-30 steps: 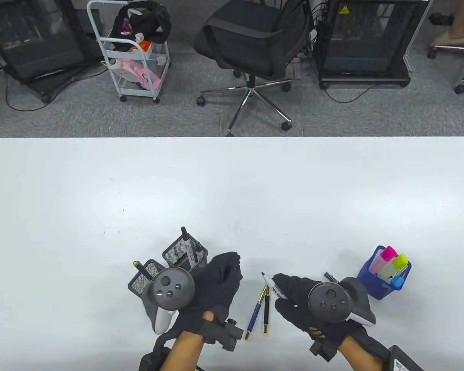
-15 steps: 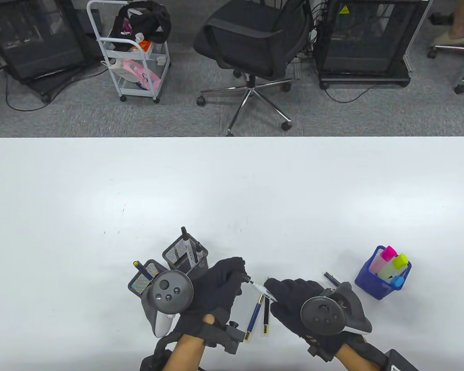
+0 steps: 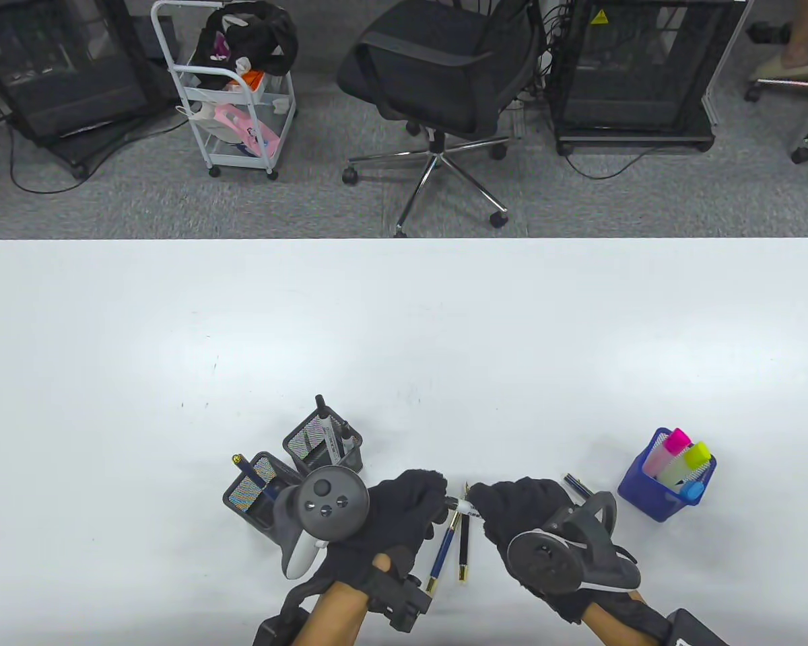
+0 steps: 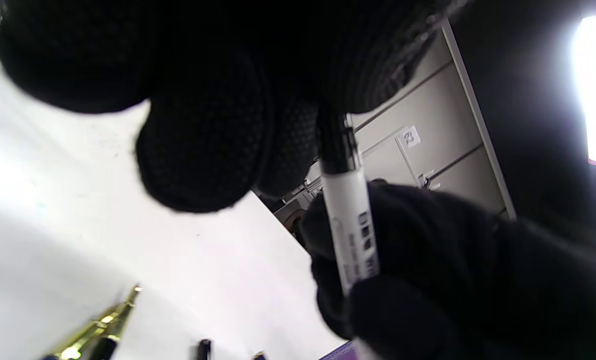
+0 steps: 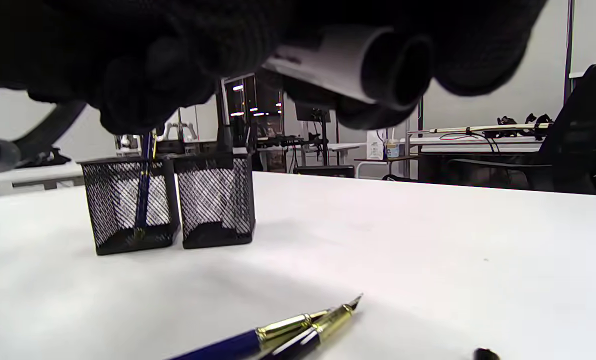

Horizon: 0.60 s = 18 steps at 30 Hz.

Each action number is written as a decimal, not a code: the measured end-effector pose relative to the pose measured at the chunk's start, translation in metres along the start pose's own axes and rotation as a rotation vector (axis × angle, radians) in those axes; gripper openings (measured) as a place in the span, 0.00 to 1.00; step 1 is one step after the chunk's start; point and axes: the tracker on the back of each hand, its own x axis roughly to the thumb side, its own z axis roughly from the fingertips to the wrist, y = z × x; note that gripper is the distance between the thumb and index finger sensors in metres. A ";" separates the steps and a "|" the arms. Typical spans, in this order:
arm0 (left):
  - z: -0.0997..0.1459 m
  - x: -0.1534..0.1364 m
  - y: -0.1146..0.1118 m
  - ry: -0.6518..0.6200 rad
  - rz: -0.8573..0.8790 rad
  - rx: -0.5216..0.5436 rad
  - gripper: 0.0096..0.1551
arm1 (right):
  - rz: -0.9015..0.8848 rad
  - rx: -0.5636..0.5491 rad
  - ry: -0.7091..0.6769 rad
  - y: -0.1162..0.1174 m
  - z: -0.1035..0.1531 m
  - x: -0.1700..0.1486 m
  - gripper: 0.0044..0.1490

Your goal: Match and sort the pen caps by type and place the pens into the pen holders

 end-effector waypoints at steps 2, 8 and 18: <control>0.001 0.006 -0.002 0.002 -0.044 0.035 0.24 | 0.019 -0.038 0.009 -0.002 0.000 0.000 0.35; 0.003 0.011 -0.006 -0.048 -0.007 0.110 0.24 | -0.022 -0.100 0.032 -0.009 0.002 -0.004 0.34; 0.003 0.004 -0.013 -0.043 0.002 0.108 0.26 | -0.098 -0.096 0.009 -0.004 0.003 -0.006 0.33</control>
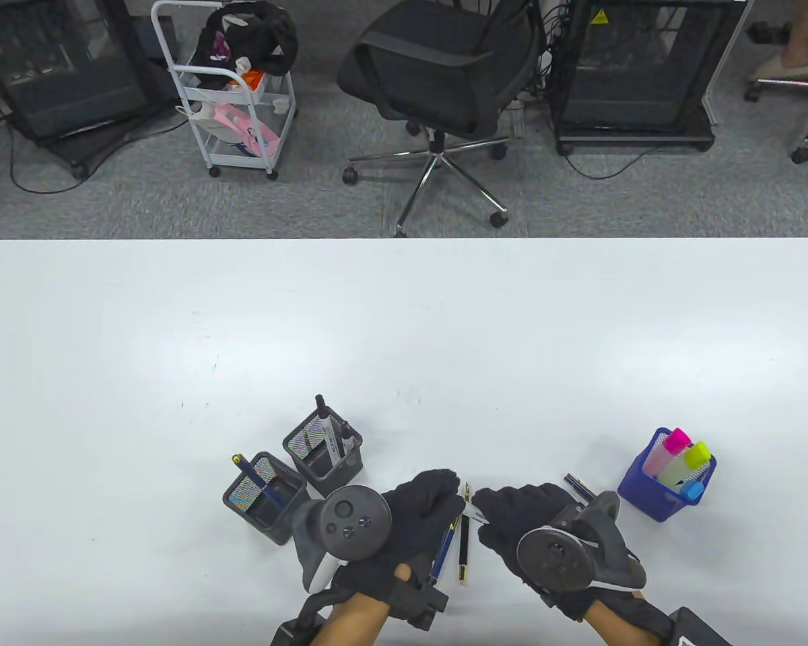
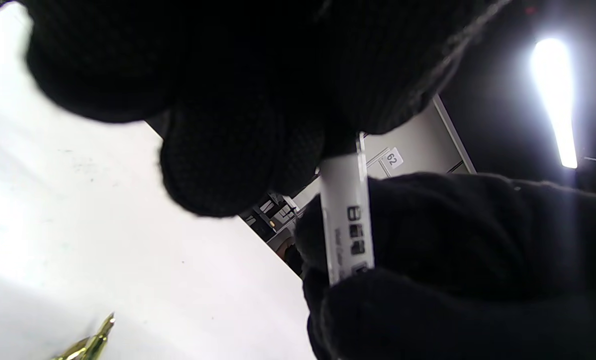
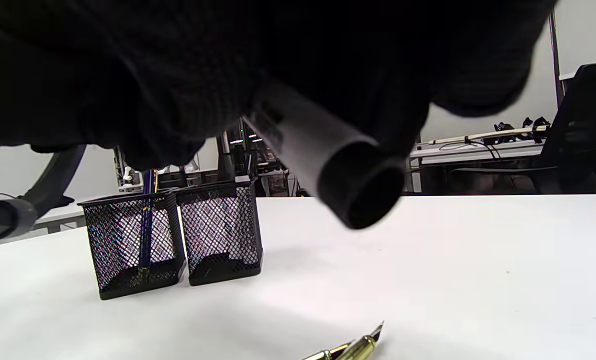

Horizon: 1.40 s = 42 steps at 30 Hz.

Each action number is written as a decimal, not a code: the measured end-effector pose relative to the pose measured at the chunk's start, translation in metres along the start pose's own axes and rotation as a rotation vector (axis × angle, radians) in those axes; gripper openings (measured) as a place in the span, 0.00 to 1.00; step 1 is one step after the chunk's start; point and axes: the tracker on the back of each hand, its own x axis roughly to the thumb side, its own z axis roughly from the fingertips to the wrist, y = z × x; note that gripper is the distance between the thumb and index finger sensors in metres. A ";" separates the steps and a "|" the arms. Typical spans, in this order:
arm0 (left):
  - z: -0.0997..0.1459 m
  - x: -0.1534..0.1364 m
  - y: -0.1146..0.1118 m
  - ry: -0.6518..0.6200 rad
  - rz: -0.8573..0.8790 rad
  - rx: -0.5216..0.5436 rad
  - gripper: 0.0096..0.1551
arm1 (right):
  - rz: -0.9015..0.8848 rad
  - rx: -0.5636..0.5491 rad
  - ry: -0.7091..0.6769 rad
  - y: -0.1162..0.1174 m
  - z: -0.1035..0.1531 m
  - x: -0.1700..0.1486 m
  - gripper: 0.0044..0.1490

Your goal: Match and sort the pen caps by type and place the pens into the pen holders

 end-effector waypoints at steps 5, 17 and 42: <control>-0.001 -0.007 -0.003 -0.001 0.079 -0.020 0.31 | -0.018 -0.045 -0.001 0.002 0.000 0.003 0.34; 0.001 -0.008 0.024 -0.089 0.136 0.098 0.33 | -0.105 0.028 -0.003 0.003 -0.001 -0.006 0.35; 0.000 -0.035 0.085 0.024 -0.719 0.278 0.29 | -0.018 0.106 0.141 0.006 -0.001 -0.039 0.35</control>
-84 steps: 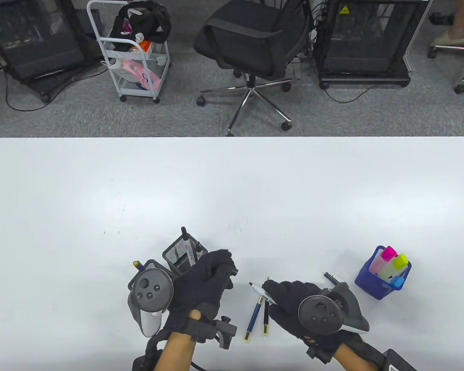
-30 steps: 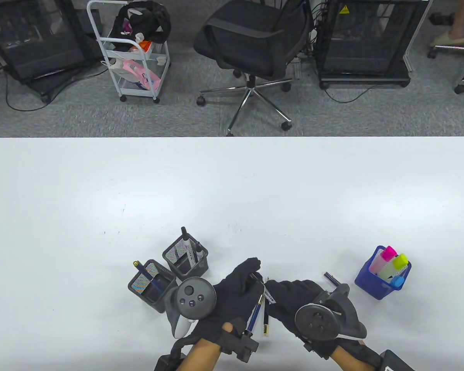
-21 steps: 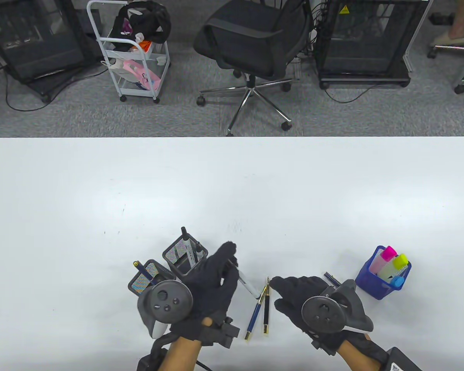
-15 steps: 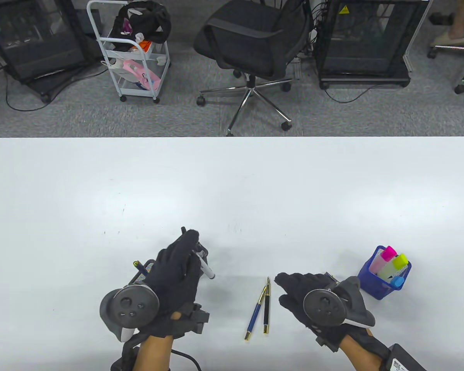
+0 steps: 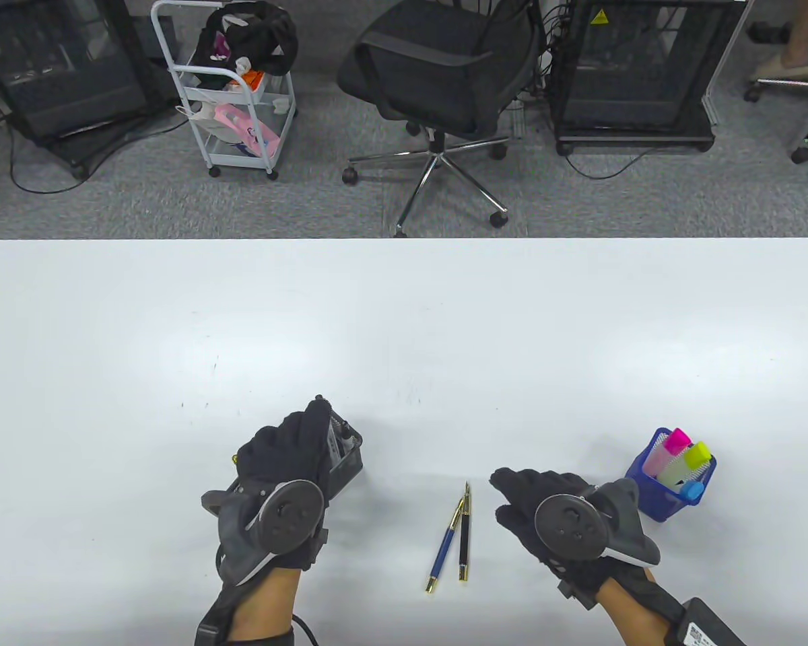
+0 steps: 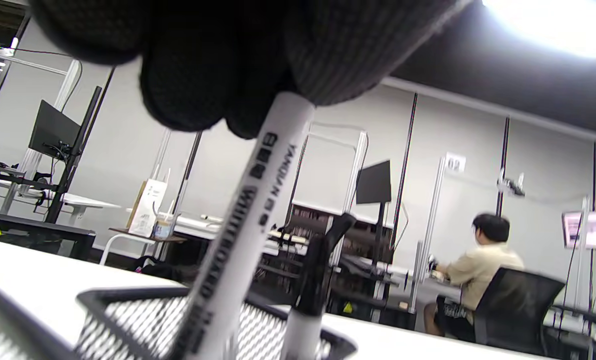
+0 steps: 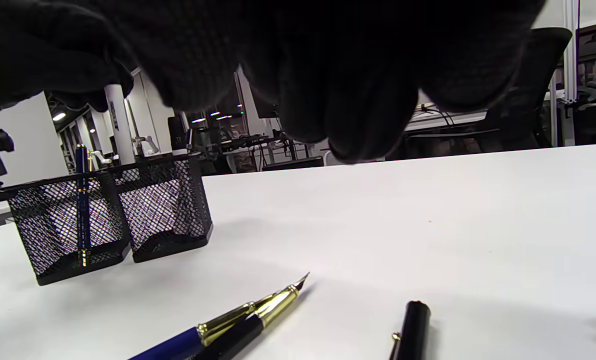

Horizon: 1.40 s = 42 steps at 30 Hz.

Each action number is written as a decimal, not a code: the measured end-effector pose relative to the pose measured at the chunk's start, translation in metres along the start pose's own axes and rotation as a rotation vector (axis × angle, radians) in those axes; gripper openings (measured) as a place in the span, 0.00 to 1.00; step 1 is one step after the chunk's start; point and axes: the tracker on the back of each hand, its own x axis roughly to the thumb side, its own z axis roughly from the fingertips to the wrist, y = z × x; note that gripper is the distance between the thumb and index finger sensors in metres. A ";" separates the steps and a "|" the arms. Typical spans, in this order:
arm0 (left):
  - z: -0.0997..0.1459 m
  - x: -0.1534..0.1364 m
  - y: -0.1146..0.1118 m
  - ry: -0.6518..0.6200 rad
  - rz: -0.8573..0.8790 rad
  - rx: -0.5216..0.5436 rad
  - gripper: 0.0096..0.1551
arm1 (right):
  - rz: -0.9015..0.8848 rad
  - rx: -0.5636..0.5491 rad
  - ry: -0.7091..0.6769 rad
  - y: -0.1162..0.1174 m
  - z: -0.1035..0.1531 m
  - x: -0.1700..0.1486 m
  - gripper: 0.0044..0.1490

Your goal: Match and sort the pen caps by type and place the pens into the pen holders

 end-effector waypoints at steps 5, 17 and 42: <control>-0.003 0.002 -0.018 0.010 -0.037 -0.068 0.28 | 0.001 0.009 0.016 0.000 0.000 -0.004 0.35; -0.001 0.016 -0.013 -0.012 -0.079 -0.078 0.32 | -0.001 0.011 0.045 -0.001 0.000 -0.011 0.36; 0.040 0.143 -0.107 -0.316 -0.244 -0.664 0.37 | -0.025 -0.024 0.105 -0.011 0.003 -0.024 0.36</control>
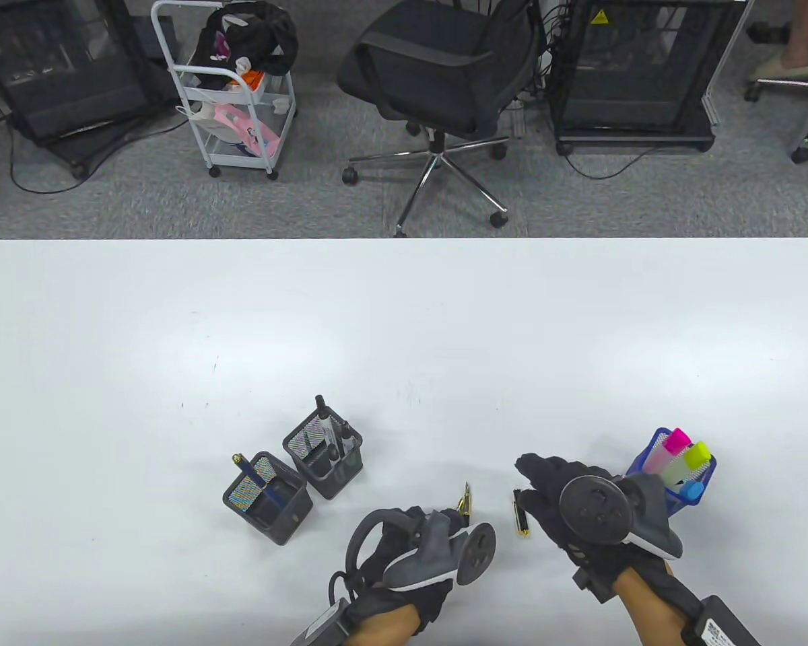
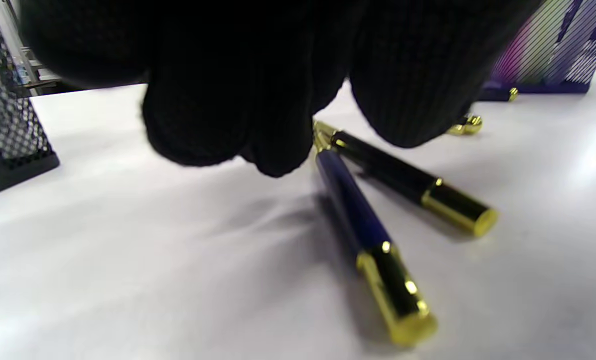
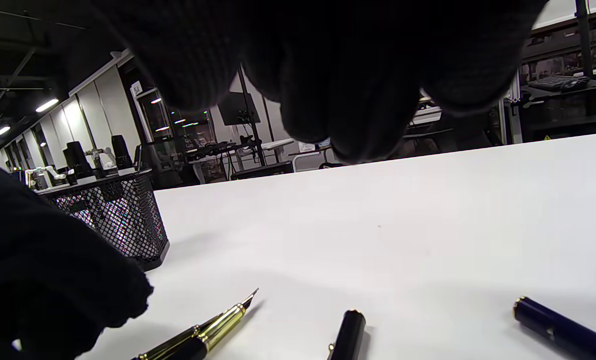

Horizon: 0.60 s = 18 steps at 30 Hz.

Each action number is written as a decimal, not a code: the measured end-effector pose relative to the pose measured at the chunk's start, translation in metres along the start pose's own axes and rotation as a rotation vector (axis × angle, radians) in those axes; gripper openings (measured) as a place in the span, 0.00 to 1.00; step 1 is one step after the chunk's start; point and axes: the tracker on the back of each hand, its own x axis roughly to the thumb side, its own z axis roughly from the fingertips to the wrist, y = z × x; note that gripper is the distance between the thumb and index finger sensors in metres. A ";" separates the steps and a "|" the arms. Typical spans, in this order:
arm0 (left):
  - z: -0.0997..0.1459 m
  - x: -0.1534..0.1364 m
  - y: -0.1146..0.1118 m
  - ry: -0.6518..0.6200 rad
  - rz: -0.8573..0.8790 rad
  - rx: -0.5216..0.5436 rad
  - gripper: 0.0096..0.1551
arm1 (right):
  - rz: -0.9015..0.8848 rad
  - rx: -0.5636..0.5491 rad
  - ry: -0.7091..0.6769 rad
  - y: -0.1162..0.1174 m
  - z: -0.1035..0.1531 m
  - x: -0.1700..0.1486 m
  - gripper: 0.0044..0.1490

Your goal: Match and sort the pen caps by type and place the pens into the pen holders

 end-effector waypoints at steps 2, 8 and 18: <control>-0.002 0.001 -0.006 0.030 0.002 -0.018 0.38 | 0.002 0.001 0.001 0.000 0.000 0.000 0.36; -0.007 0.004 -0.012 0.093 -0.044 -0.027 0.36 | 0.003 0.002 0.001 0.000 0.000 0.000 0.36; -0.010 0.013 -0.014 0.140 -0.148 -0.007 0.34 | 0.006 0.009 0.011 0.000 0.000 -0.001 0.36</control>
